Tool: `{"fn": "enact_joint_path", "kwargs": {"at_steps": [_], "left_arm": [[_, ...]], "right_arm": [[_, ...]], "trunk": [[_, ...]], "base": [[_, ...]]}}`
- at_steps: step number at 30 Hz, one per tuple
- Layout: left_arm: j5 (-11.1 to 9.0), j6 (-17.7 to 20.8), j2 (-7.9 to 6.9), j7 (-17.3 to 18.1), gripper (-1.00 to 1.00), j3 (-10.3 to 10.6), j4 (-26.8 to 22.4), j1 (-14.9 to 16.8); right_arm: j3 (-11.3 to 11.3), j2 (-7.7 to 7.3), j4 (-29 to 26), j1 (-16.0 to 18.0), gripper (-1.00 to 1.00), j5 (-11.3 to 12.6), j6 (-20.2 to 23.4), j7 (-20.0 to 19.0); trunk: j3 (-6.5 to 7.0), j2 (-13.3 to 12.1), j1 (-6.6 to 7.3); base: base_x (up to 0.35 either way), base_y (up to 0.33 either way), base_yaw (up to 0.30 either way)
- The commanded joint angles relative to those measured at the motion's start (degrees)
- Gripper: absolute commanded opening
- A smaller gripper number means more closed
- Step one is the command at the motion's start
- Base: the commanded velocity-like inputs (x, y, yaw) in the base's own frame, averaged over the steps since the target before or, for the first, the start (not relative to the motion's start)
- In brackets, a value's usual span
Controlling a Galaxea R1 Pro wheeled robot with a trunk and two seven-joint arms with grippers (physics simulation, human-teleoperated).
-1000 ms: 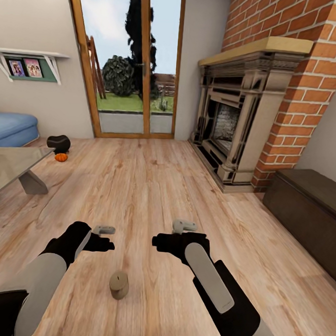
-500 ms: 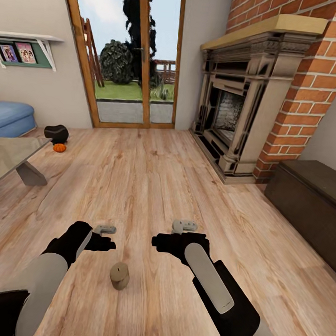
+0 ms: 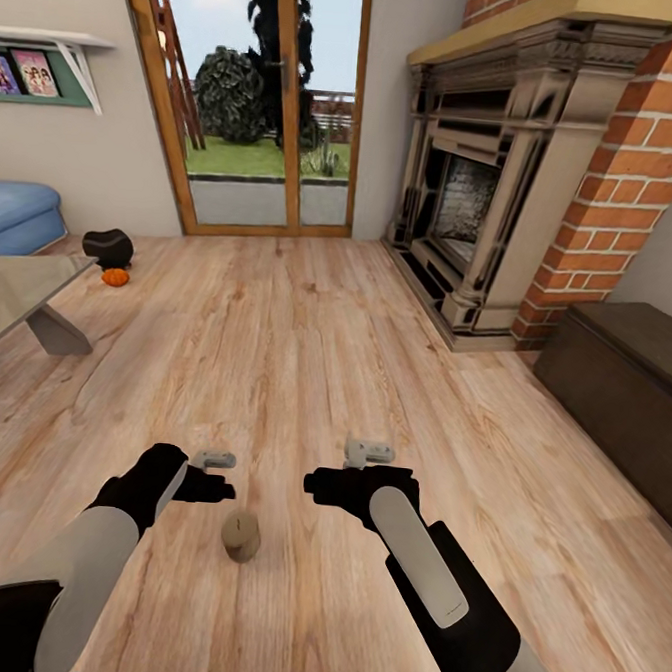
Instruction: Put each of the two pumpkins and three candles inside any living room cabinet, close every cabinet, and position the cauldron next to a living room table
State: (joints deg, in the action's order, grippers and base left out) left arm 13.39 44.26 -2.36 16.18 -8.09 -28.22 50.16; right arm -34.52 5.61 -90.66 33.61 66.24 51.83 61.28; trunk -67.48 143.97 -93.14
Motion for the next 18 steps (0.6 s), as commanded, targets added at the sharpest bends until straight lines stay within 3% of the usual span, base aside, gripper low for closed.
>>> {"fn": "enact_joint_path", "kwargs": {"at_steps": [1,18], "left_arm": [[0.6,0.2,0.13,0.5,1.00,-0.4,-0.1,0.0],[0.7,-0.8,1.14,0.4,1.00,-0.4,-0.1,0.0]], "right_arm": [[0.0,0.01,0.0,0.1,1.00,0.5,0.3,0.6],[0.0,0.01,0.0,0.1,1.00,0.5,0.3,0.6]], "trunk": [[-0.28,0.0,-0.01],[-4.04,0.3,-0.45]], "base": [[0.000,0.000,0.000],[0.000,0.000,0.000]]}}
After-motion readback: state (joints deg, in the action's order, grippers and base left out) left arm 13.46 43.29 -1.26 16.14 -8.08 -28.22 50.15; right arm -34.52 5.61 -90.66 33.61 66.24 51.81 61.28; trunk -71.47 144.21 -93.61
